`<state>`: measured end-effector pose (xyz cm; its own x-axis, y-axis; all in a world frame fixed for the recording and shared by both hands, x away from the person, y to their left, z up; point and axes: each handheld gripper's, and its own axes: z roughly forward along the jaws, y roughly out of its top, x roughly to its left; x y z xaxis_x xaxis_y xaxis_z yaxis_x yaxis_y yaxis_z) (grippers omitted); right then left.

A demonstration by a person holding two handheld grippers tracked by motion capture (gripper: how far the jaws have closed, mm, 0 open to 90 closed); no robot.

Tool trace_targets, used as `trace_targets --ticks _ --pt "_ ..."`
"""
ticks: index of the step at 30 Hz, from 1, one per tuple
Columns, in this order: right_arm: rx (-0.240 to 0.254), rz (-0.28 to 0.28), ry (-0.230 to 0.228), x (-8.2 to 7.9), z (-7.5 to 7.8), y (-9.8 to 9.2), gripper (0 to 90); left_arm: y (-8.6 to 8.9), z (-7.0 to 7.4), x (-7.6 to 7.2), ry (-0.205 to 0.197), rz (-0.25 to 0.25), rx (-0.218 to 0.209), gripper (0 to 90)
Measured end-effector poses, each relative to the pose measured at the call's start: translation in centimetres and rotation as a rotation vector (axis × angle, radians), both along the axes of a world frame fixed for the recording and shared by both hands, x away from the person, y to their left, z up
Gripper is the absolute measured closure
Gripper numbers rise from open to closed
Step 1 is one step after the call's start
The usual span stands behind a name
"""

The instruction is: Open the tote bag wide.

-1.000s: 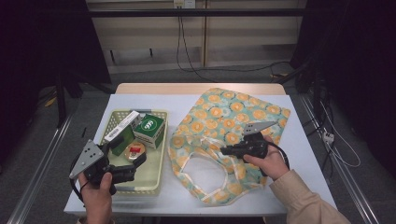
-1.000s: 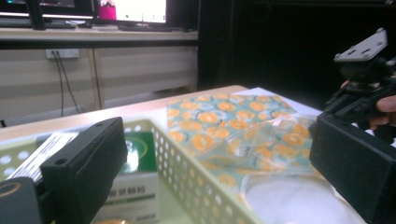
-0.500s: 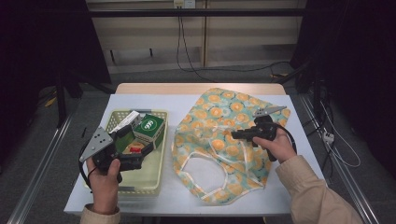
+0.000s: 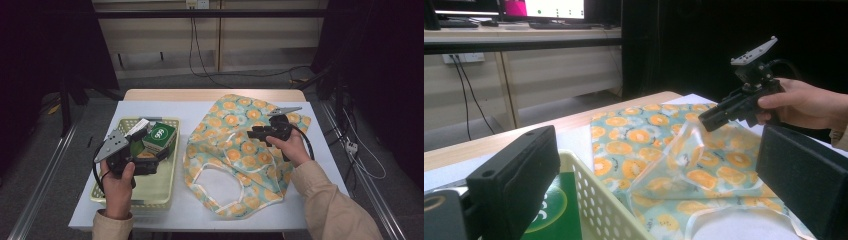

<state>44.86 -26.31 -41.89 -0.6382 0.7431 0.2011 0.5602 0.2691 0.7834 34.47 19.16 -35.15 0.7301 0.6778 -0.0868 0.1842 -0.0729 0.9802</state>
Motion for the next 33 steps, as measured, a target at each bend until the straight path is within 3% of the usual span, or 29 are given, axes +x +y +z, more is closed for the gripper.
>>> trace_targets --ticks 2,4,7,9,12,14,16,20,26,33 --pt "-0.022 0.019 -0.017 -0.3 0.3 0.0 53.3 0.2 -0.1 0.1 0.002 0.003 -0.005 3.7" --pt "-0.06 -0.002 -0.052 -1.0 0.8 0.1 40.6 0.3 -0.2 0.1 -0.003 0.006 -0.01 3.7" --pt "-0.085 -0.015 -0.1 -2.4 1.9 0.2 33.3 0.5 -0.1 0.0 -0.01 0.014 -0.016 3.7" --pt "-0.074 0.007 -0.139 -3.7 2.4 0.5 32.8 0.6 -0.1 -0.1 -0.013 0.012 -0.012 3.7" --pt "-0.109 0.042 -0.178 -5.7 2.8 1.3 29.0 0.7 -0.3 0.0 -0.013 0.014 -0.006 3.7" --pt "-0.101 0.087 -0.177 -7.1 2.7 1.9 28.0 0.6 -0.4 -0.1 -0.006 0.011 -0.012 3.7" --pt "-0.095 0.123 -0.147 -8.3 2.1 2.5 30.4 0.6 -0.5 -0.1 -0.003 0.011 -0.012 3.7" --pt "-0.107 0.156 -0.095 -9.7 -0.4 3.3 44.7 0.3 -0.8 -0.2 0.005 0.008 -0.014 3.7" --pt "-0.148 0.194 -0.029 -9.7 -3.3 4.4 58.7 -0.1 -0.9 -0.2 0.007 -0.002 0.0 3.7" --pt "-0.19 0.186 -0.024 -9.4 -3.8 4.7 75.8 -0.1 -0.9 -0.2 0.008 -0.009 0.002 3.7"
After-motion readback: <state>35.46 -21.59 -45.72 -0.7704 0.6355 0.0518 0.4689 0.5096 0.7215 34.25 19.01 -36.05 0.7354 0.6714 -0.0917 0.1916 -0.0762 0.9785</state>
